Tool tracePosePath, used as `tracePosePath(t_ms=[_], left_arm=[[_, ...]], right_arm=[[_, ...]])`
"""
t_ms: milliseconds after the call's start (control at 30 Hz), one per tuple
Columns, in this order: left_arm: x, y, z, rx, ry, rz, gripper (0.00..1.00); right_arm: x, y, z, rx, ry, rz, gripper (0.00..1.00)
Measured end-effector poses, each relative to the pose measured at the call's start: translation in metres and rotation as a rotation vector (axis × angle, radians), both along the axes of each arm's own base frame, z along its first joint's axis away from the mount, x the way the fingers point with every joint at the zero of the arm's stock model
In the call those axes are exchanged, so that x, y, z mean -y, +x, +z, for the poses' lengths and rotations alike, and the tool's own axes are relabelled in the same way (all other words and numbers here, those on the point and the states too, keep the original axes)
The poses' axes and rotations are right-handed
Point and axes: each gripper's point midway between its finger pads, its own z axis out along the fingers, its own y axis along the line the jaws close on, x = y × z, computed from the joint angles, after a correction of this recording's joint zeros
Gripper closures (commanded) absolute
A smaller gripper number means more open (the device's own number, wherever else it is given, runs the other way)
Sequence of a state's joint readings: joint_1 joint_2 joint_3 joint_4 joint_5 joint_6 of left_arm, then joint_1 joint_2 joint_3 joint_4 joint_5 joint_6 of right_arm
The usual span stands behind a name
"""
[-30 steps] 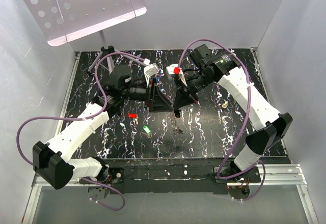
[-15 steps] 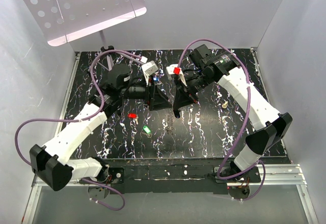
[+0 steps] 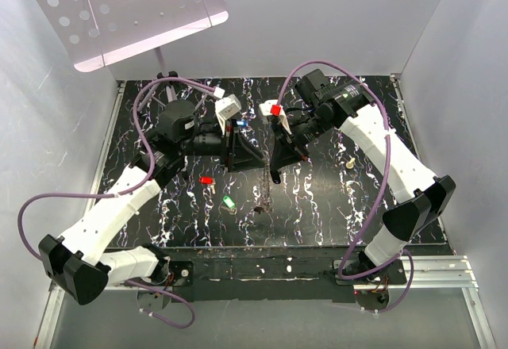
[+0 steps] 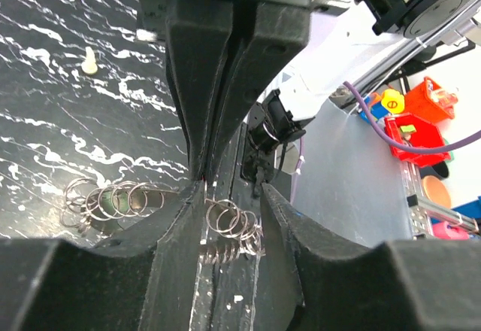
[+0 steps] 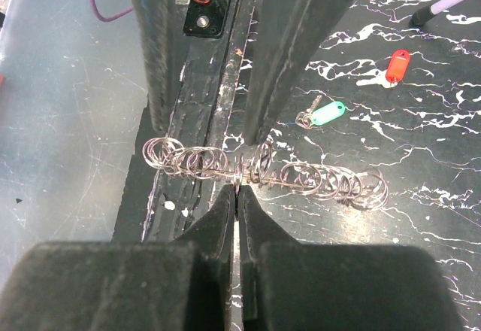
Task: Put the keys on the keyring
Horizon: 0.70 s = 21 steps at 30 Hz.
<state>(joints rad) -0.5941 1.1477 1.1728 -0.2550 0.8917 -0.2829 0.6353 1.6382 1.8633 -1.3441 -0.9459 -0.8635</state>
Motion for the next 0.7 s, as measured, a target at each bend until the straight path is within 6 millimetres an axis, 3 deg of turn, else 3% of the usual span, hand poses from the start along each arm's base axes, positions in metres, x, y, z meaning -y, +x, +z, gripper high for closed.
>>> tracePosePath(t_ms=[333,567,700], left_arm=[[0.004,-0.003,-0.031,-0.130,0.075,-0.049,0.68],[0.004,-0.004,-0.036,-0.149,0.088,-0.055,0.58],[0.004,-0.003,-0.037,-0.148,0.091,-0.051,0.59]], right_arm=[[0.000,0.000,0.000,0.000,0.001,0.000,0.99],[0.000,0.000,0.000,-0.001,0.000,0.000,0.99],[0.000,0.000,0.000,-0.001,0.002,0.001,0.99]])
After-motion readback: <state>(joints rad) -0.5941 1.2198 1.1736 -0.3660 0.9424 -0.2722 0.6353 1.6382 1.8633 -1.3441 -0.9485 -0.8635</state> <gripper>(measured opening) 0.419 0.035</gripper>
